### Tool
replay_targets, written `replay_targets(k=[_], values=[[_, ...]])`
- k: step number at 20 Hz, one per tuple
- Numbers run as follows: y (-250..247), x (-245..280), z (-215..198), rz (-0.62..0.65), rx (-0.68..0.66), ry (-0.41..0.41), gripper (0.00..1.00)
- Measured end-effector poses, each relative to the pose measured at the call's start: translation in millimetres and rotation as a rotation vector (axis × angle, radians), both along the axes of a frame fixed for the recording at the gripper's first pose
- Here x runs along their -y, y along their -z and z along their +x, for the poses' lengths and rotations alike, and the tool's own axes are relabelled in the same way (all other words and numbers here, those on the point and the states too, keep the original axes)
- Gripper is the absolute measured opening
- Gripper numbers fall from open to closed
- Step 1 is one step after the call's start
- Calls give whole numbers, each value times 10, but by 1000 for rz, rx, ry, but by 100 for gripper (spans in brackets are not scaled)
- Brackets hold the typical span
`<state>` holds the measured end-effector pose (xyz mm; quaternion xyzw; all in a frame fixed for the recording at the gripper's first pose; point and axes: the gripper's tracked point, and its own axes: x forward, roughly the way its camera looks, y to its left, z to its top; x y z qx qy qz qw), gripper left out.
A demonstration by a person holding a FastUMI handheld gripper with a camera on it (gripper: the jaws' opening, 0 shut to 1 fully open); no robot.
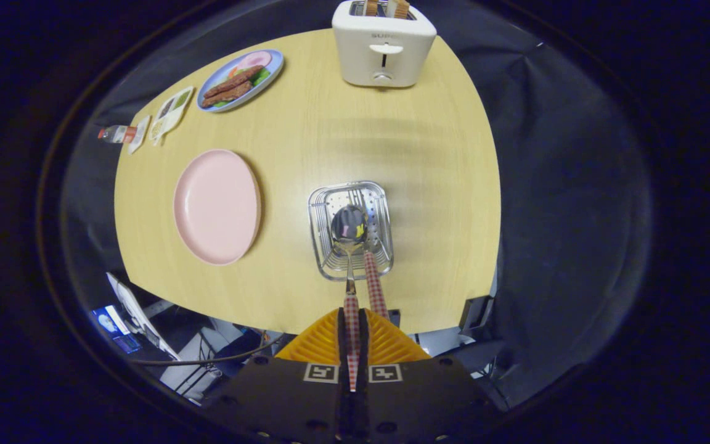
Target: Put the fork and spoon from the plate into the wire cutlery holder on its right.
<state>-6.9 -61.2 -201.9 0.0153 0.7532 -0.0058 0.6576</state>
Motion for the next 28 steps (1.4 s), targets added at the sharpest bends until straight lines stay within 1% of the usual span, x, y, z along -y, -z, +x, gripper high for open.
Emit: replay_targets(k=[7, 8, 10, 11, 14, 17, 18, 19, 22, 23, 28], values=[[21, 47, 108, -40, -29, -21, 3], [27, 44, 118, -40, -34, -22, 5], [49, 43, 135, -41, -43, -16, 6], [55, 37, 142, -42, -47, -16, 10], [74, 23, 203, -34, -30, -14, 10], [39, -37, 276, -14, 10, 0, 14], [35, -51, 303, -9, 32, 1, 21], [12, -57, 348, -8, 58, 0, 31], [-70, -104, 463, 5, 148, -23, 42], [-112, -140, 505, 14, 181, -31, 54], [-225, -298, 709, 97, 340, 18, 80]])
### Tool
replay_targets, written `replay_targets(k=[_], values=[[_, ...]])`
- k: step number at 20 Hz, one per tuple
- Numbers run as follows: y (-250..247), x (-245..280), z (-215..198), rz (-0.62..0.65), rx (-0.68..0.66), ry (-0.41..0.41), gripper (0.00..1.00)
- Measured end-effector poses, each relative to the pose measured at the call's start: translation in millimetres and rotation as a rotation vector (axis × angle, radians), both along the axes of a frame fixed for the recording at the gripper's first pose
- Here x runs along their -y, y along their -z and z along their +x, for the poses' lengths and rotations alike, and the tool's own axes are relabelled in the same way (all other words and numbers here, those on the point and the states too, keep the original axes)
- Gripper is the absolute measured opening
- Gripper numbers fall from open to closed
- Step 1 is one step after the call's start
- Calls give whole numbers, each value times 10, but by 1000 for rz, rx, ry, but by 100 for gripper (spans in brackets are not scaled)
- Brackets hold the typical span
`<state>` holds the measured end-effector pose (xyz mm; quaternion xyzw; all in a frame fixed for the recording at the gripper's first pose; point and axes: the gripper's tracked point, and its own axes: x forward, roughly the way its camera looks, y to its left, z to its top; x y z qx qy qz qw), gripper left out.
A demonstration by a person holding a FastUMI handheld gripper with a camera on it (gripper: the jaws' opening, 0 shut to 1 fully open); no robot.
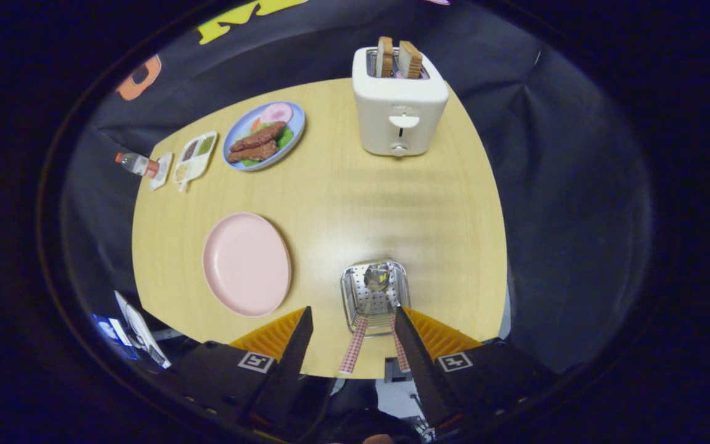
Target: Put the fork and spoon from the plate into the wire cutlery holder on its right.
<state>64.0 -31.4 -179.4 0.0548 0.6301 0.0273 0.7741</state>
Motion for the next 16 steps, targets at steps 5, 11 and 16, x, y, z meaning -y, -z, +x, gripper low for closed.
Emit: replay_targets(k=[5, 11, 16], values=[[-297, -64, 322, 62, 253, 46, 88], [-1102, -168, 535, 66, 745, 26, 88], [-1789, -66, 375, 52, 1065, 125, 88]])
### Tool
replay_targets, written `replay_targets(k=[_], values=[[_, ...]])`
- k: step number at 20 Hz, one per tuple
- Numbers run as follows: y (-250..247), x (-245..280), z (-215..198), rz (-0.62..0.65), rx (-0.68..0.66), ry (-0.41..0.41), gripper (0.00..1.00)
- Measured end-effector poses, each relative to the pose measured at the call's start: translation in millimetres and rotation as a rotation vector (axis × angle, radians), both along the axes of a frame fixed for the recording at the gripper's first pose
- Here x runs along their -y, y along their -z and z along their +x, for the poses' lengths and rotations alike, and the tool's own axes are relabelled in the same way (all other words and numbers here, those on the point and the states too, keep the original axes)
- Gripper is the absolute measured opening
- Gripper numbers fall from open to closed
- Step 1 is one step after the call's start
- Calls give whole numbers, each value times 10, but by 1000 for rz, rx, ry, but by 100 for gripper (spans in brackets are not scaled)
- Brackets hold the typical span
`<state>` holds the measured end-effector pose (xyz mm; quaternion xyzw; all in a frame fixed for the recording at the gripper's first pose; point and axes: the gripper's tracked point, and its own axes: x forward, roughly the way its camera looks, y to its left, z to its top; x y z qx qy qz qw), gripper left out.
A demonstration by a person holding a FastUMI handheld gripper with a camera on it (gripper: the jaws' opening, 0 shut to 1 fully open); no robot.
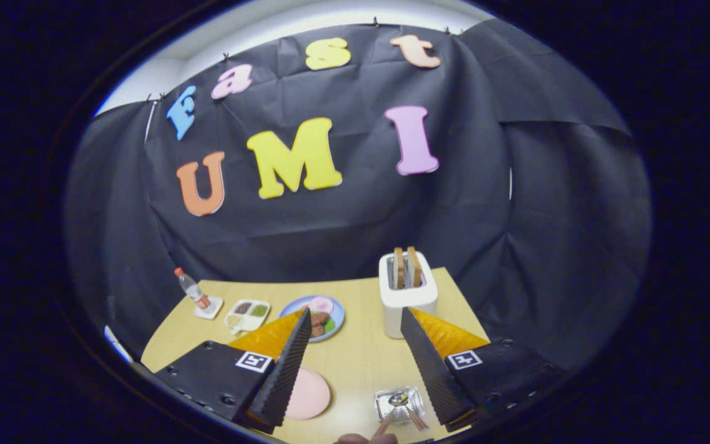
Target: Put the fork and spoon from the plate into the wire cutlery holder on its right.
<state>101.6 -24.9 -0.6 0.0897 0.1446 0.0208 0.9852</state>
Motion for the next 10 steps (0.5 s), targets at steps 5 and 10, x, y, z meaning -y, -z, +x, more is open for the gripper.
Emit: replay_targets(k=[5, 10], values=[[-267, 44, -231, -11, 162, 70, 90], [-322, -188, -580, -51, 243, 38, 92]])
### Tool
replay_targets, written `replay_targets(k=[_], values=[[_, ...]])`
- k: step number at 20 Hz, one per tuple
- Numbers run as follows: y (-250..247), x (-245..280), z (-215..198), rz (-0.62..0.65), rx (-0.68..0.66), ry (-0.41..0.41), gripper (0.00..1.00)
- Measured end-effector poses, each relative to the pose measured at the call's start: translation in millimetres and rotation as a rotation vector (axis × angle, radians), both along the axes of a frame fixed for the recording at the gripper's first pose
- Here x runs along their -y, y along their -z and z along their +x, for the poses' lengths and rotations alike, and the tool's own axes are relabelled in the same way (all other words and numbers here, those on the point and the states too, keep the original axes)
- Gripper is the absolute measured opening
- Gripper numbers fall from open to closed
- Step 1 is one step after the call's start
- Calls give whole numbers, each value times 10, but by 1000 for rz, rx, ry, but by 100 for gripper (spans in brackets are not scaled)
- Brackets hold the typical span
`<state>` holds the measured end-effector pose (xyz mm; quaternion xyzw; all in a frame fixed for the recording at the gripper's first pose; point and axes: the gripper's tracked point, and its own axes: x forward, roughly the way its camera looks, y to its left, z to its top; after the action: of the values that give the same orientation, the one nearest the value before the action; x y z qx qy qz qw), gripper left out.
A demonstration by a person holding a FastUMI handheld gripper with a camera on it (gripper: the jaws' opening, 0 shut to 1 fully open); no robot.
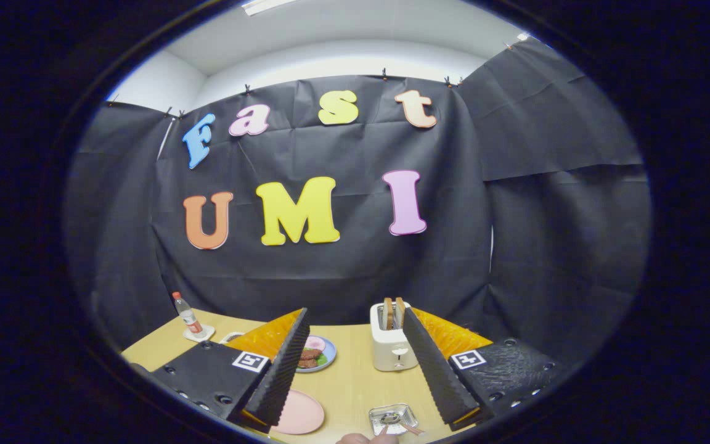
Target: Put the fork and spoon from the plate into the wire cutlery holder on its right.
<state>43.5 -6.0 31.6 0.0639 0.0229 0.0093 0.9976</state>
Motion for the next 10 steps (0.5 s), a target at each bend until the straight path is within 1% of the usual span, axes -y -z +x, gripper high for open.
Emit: replay_targets(k=[4, 10], values=[[61, -117, -60, -14, 5, -21, 92], [-11, -255, -133, -57, 51, -36, 94]])
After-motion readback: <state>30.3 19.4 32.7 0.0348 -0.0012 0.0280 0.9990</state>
